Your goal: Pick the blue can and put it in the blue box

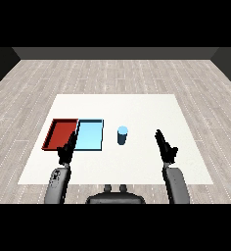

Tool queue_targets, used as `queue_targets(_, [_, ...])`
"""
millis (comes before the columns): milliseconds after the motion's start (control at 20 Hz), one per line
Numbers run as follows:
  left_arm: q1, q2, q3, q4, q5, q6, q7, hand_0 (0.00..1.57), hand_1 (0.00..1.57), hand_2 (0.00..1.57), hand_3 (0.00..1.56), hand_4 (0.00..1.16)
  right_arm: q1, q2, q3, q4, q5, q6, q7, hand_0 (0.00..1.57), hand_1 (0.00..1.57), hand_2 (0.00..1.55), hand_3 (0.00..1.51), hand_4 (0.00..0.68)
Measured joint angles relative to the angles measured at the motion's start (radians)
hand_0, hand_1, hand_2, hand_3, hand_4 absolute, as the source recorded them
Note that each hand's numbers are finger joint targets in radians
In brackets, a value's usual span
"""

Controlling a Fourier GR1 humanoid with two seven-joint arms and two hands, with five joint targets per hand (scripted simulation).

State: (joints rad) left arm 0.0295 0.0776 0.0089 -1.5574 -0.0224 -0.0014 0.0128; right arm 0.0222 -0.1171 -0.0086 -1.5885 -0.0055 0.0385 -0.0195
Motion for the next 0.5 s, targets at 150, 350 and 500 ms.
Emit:
queue_targets(150, [-0.002,-0.002,0.001,-0.007,-0.004,-0.006,-0.014,0.0,0.0,0.0,0.0,0.0,0.005,-0.006,-0.011,0.0,0.003,0.018,0.009,0.0,0.0,0.0,0.0,0.0])
queue_targets(350, [-0.02,-0.009,0.004,-0.038,0.006,-0.015,-0.042,0.0,0.0,0.0,0.0,0.0,0.029,0.0,-0.024,-0.032,-0.032,0.061,-0.021,0.0,0.0,0.0,0.0,0.0])
queue_targets(500, [-0.036,-0.022,0.008,-0.069,0.022,-0.024,-0.144,0.0,0.0,0.0,0.0,0.0,0.03,0.02,-0.04,-0.046,-0.121,0.123,-0.101,0.0,0.0,0.0,0.0,0.0])
